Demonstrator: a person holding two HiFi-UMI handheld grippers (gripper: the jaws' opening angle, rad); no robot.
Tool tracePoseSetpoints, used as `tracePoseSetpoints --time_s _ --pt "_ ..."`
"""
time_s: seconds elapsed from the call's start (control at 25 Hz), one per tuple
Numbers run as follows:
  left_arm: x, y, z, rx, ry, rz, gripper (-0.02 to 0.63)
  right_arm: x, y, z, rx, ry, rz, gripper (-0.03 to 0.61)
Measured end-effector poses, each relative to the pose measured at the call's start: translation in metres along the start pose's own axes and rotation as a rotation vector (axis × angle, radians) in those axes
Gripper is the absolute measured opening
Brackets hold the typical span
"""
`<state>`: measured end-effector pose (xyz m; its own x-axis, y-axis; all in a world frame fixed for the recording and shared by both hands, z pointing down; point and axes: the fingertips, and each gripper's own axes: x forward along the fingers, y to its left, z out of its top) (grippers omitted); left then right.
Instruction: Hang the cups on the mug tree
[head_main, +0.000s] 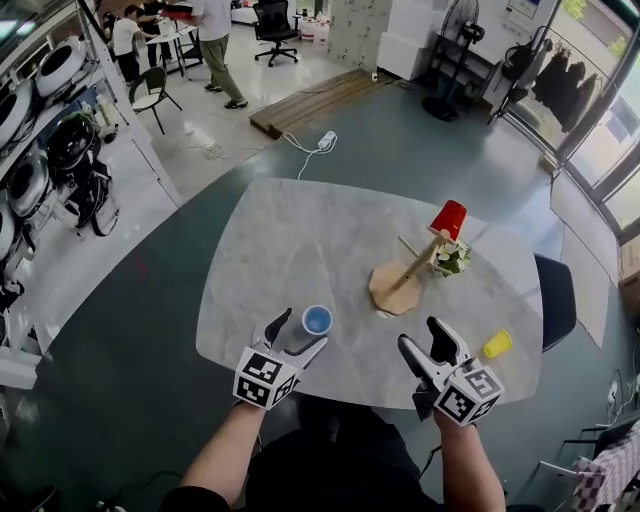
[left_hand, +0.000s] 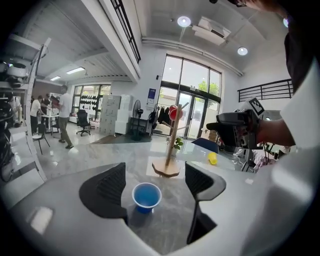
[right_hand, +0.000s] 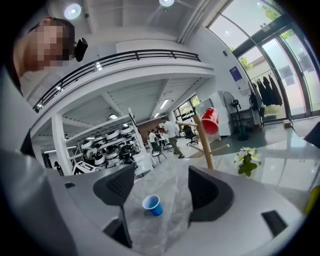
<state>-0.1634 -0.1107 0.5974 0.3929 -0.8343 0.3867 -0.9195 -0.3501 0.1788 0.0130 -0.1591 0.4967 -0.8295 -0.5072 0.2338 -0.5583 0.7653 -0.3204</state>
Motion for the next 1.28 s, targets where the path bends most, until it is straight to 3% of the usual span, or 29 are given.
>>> tracePoseSetpoints --time_s 0.28,0.68,1.12,1.16,1.24,1.28 --pt "0.028 0.008 -0.039 0.017 0.031 0.003 0.395 0.015 -0.013 -0.028 0.022 0.064 0.012 0.318" --pt "0.07 0.026 -0.111 0.069 0.127 0.0 0.397 0.023 -0.032 -0.08 0.091 0.163 -0.007 0.318" --pt "0.104 0.028 -0.131 0.066 0.166 0.01 0.393 0.012 -0.037 -0.09 0.114 0.199 -0.035 0.318" --pt "0.106 0.029 -0.131 0.073 0.168 0.017 0.386 0.012 -0.036 -0.089 0.118 0.199 -0.036 0.318" --pt "0.106 0.03 -0.13 0.079 0.168 0.025 0.311 0.01 -0.03 -0.088 0.118 0.201 -0.035 0.318" --pt "0.106 0.03 -0.129 0.078 0.166 0.025 0.31 0.009 -0.027 -0.087 0.118 0.202 -0.035 0.318"
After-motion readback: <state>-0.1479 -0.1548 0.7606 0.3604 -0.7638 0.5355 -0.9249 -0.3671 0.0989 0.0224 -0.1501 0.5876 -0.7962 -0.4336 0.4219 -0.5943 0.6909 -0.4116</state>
